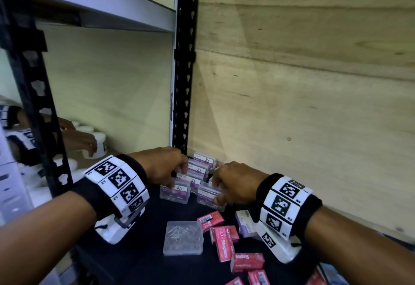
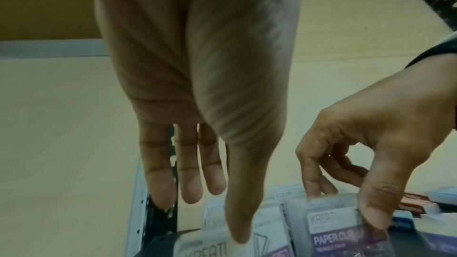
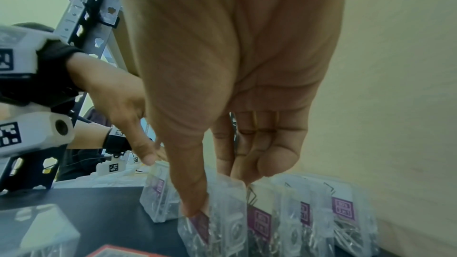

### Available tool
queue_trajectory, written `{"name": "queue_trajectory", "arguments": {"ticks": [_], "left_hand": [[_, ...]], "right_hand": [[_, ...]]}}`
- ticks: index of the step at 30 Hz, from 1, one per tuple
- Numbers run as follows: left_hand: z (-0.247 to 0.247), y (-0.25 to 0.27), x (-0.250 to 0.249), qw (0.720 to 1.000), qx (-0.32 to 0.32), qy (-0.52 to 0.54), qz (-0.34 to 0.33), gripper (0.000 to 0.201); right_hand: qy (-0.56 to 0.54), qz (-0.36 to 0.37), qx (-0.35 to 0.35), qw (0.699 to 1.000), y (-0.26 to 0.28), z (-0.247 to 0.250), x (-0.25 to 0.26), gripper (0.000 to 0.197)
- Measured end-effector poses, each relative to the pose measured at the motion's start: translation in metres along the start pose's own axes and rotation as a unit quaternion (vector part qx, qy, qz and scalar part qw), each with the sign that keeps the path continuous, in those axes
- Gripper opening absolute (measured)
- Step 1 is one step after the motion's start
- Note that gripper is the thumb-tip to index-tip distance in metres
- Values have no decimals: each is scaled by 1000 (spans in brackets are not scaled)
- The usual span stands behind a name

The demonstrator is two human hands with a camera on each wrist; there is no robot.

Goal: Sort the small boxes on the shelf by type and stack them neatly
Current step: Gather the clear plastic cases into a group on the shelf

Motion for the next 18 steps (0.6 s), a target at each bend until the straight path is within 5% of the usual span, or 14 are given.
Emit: {"name": "queue_trajectory", "arguments": {"ticks": [5,11,18], "left_hand": [[-3,16,-23,998,39,34,-22,24],[-35,23,-43,982,184,40,5,60],[-52,31,-42,975,219,18,19,67]], "right_hand": [[3,3,-16,1000,4,0,-1,44],[5,18,-45,999,18,3,1,40],[-17,28,59,998,33,-18,4,31]]}}
Point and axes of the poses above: each hand's wrist, its own y-axis away from the middle knuckle, its own z-axis out of the back of the hand, x = y × z, the point moved 6 cm from there along -y, towards the middle knuckle, and after that the axes turned 13 degrees about x, right-handed, at the moved point
